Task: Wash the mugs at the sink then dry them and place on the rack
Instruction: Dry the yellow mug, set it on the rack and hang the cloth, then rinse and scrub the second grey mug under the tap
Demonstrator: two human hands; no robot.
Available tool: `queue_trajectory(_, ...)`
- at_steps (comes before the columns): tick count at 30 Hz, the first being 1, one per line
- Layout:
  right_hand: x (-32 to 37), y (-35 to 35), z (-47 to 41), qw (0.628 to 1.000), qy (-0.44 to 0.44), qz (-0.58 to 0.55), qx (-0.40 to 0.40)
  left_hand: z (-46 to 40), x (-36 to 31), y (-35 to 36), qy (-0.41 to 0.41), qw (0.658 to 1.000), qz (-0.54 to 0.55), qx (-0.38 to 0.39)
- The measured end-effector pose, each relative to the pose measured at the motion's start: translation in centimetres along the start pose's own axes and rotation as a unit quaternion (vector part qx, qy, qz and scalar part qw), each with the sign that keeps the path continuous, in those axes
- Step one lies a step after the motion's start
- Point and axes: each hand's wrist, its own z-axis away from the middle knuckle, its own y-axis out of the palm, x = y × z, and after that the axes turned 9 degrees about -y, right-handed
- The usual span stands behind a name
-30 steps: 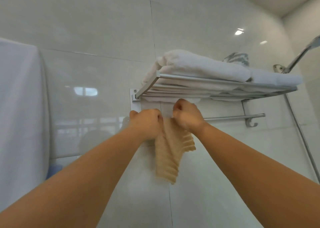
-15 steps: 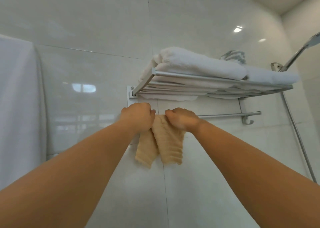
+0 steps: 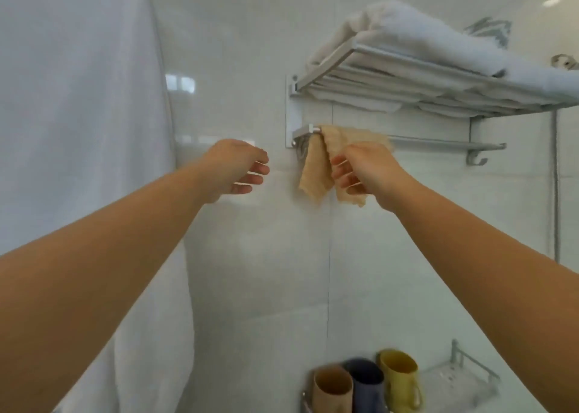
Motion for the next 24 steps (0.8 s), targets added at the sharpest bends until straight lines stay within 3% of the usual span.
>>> queue_trajectory(4, 0.1, 3.9, 6.9, 0.985, 0.104, 0.017, 0.138, 5.8, 7.3, -4.5, -0.100, 0.994, 0.018, 0.035)
queue_trajectory(17, -4.2, 28.5, 31.7, 0.906, 0.284, -0.058, 0.309, 25.3, 33.5, -21.5, -0.307, 0.951, 0.001, 0.025)
queue_trajectory(21, -8.1, 36.3, 40.0, 0.872, 0.279, 0.018, 0.403, 30.2, 41.5, -22.5, -0.346, 0.937, -0.030, 0.032)
queue_trajectory(24, -12.0, 40.8, 45.8, 0.833, 0.220, 0.094, 0.500, 33.3, 47.1, -21.9, -0.348, 0.934, -0.065, 0.055)
